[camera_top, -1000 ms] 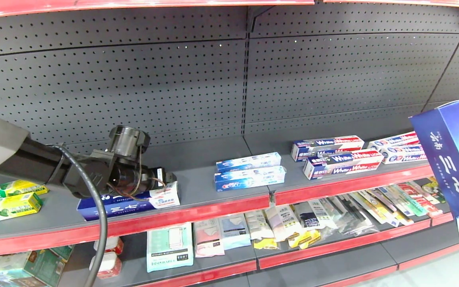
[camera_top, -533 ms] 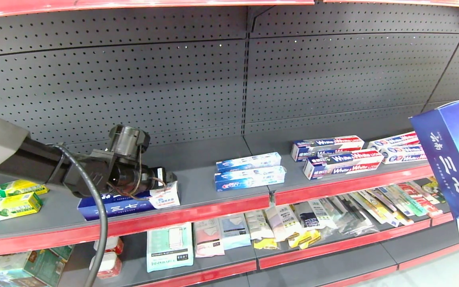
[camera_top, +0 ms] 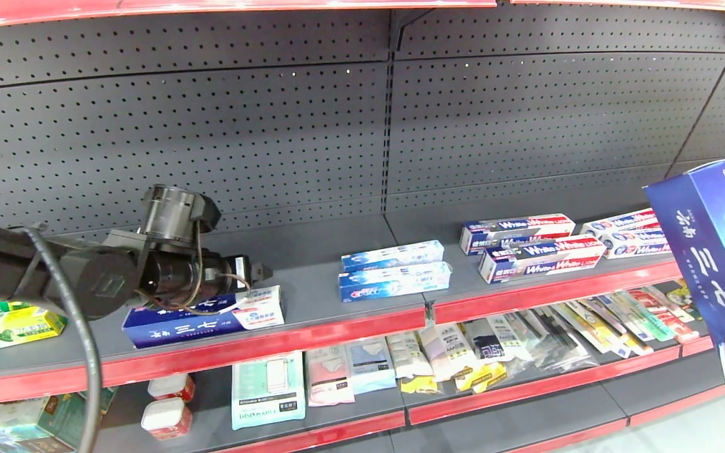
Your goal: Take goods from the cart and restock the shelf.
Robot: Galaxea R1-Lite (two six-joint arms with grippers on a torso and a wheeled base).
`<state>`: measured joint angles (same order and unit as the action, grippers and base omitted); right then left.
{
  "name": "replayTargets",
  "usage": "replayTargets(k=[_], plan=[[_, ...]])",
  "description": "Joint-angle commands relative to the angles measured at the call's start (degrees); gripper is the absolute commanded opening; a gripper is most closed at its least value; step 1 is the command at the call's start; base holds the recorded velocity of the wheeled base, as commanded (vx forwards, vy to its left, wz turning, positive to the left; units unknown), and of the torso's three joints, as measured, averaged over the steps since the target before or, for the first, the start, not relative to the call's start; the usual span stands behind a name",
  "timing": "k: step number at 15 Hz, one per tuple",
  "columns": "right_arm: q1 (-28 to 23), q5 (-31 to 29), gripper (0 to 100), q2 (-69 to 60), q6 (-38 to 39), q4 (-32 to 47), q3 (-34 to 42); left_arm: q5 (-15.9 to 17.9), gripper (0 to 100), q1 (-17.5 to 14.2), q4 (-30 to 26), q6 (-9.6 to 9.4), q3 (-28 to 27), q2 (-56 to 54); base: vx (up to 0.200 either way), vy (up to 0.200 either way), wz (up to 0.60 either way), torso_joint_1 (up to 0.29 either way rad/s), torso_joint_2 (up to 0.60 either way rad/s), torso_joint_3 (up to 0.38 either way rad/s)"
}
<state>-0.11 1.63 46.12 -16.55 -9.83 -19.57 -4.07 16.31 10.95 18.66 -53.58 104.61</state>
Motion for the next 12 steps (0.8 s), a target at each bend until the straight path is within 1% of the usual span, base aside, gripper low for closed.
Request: replayTargets(k=[1, 3, 4, 6, 7, 8, 9, 11, 12], plan=[[0.0, 0.0, 0, 0.5, -0.1, 0.0, 0.4, 0.0, 100, -0.1, 0.0, -1.09, 6.5, -11.5, 0.0, 0.0, 0.0, 0.0, 0.0, 0.0], [-0.1, -0.2, 0, -1.7, -2.1, 1.3, 0.8, 0.0, 100, -0.8, 0.0, -1.53, 12.2, -21.7, 0.0, 0.0, 0.0, 0.0, 0.0, 0.0], [-0.1, -0.1, 0, -1.8, -2.6, 1.7, 0.8, -0.1, 100, -1.3, 0.0, -2.23, 14.6, -26.3, 0.0, 0.0, 0.0, 0.0, 0.0, 0.0], [0.1, 0.1, 0, -1.9, -2.7, 1.7, 0.8, -0.1, 100, -1.5, -0.2, -4.43, 19.7, -35.5, 0.0, 0.0, 0.0, 0.0, 0.0, 0.0], [0.2, 0.3, 0, -1.9, -2.7, 1.7, 0.7, -0.1, 100, -1.4, -0.7, -5.22, 21.6, -39.5, 0.0, 0.0, 0.0, 0.0, 0.0, 0.0], [0.2, 0.2, 0, -2.0, -3.3, 1.7, 0.6, 0.1, 100, -1.3, -1.8, -5.74, 23.3, -44.0, 0.0, 0.0, 0.0, 0.0, 0.0, 0.0], [0.2, 0.2, 0, -2.2, -4.5, 1.7, 0.6, 0.7, 100, -1.2, -3.4, -6.71, 24.7, -48.4, 0.0, 0.0, 0.0, 0.0, 0.0, 0.0], [0.2, 0.4, 0, -2.1, -6.1, 1.7, 0.4, 4.3, 100, -1.0, -6.6, -10.05, 27.6, -58.7, 0.0, 0.0, 0.0, 0.0, 0.0, 0.0], [0.2, 0.4, 0, -1.6, -6.2, 1.7, 0.1, 7.1, 100, -1.0, -11.9, -14.18, 28.5, -67.5, 0.0, 0.0, 0.0, 0.0, 0.0, 0.0]])
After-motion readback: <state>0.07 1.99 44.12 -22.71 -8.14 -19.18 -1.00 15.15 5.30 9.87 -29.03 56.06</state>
